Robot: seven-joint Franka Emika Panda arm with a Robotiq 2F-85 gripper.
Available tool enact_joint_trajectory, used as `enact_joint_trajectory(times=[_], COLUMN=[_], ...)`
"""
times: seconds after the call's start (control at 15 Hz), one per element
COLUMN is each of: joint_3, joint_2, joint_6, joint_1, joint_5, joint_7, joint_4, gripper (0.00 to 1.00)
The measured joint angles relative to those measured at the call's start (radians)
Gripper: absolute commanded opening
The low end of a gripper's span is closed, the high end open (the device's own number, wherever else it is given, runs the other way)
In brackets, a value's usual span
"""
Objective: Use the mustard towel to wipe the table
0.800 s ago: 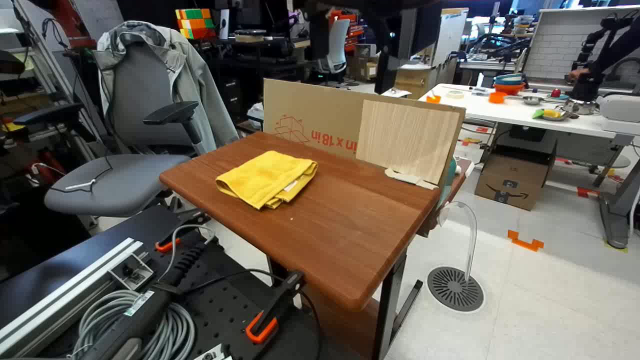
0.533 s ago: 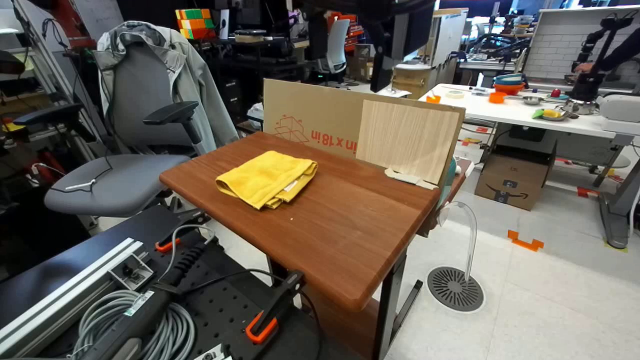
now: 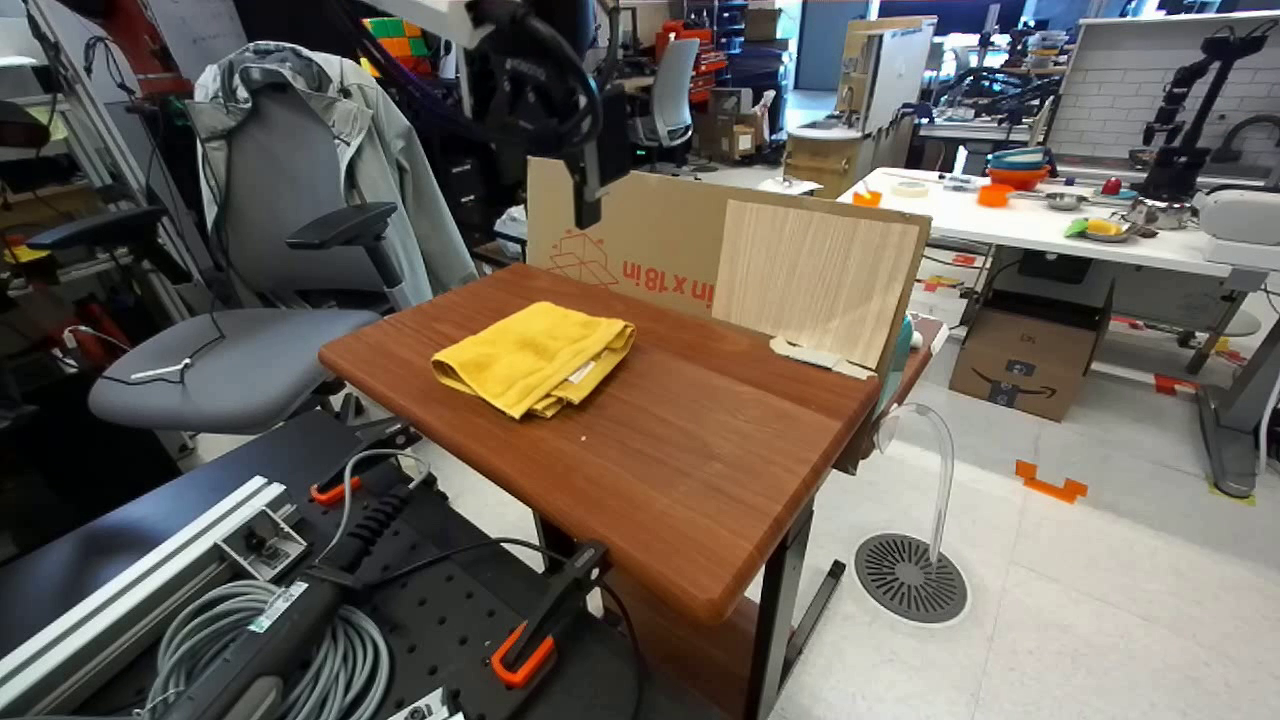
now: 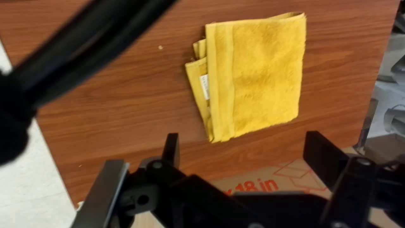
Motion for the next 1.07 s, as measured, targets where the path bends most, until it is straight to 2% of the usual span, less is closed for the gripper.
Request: enact_joint_trajectory(times=[0.27,0.67,1.07], joint_3=[0.095,0.093,0.074], joint_2=[0.096,0.099,0.174], joint_6=[-0.051,-0.050,-0.039], joint_1=[0.022,0.011,-0.053], joint_5=[-0.061,-0.060,-0.057], joint_7=[0.104,0.104,0.110], joint_4=[0.058,0.055,0.068], gripper=[1.00,1.00,1.00])
